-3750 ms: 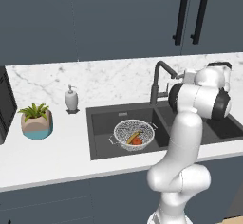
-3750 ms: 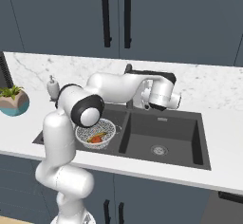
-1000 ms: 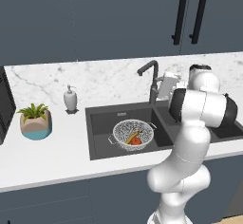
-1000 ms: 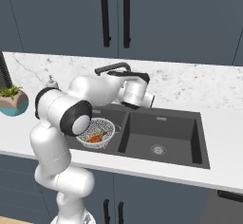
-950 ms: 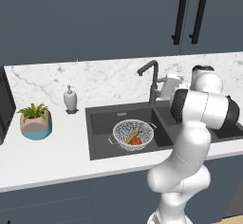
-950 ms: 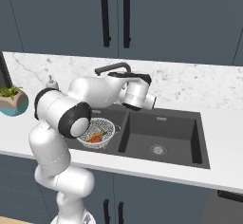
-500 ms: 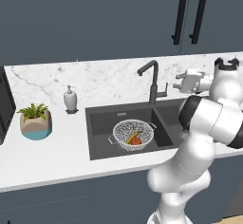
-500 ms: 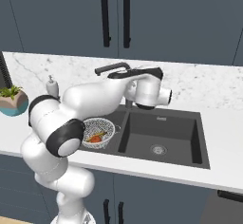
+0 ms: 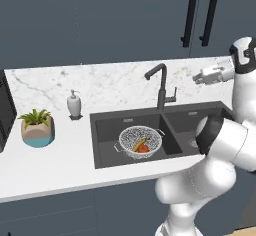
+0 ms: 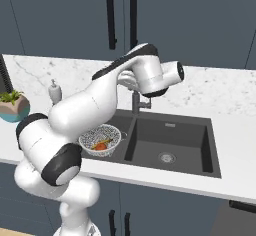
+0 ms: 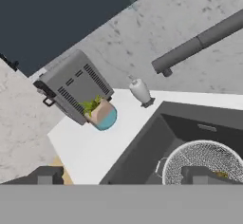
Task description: Put the colander in the sink, put the banana, orange in the colander, and turn on the sink faucet and pour water over the colander.
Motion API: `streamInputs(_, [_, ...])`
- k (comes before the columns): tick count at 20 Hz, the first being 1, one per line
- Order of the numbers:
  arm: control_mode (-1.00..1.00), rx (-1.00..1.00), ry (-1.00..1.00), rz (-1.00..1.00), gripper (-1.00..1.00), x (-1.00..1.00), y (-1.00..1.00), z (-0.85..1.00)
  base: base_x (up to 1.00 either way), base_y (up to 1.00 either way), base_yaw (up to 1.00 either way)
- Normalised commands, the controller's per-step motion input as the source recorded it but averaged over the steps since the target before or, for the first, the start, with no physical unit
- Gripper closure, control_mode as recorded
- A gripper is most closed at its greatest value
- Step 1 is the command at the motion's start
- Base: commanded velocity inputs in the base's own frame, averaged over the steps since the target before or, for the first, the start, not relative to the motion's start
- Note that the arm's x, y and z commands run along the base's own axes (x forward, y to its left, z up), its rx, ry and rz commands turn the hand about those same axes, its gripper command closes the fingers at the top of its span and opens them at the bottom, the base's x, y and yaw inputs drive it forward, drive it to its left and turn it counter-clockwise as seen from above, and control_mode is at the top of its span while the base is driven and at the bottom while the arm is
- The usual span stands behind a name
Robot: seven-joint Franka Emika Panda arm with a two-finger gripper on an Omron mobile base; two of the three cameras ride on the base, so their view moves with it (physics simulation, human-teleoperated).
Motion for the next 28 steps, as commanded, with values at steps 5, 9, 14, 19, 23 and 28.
streamInputs(5, [-1.00, -0.47, -0.03, -0.13, -1.00, -0.73, 0.49, -0.13, 0.00, 0.00, 0.00])
streamInputs(9, [-1.00, -0.33, 0.00, -0.15, -1.00, -0.37, 0.74, -0.16, 0.00, 0.00, 0.00])
streamInputs(14, [-1.00, -0.12, 0.09, -0.10, -1.00, -0.07, 0.67, -0.12, 0.00, 0.00, 0.00])
streamInputs(19, [-1.00, 0.00, 0.09, -0.02, -1.00, 0.00, 0.52, -0.03, 0.00, 0.00, 0.00])
streamInputs(23, [-1.00, -0.03, 0.06, 0.00, -1.00, 0.00, 0.39, -0.07, 0.00, 0.00, 0.00])
streamInputs(28, [1.00, -0.02, 0.00, 0.00, -1.00, 0.00, 0.08, -0.02, 0.00, 0.01, 0.00])
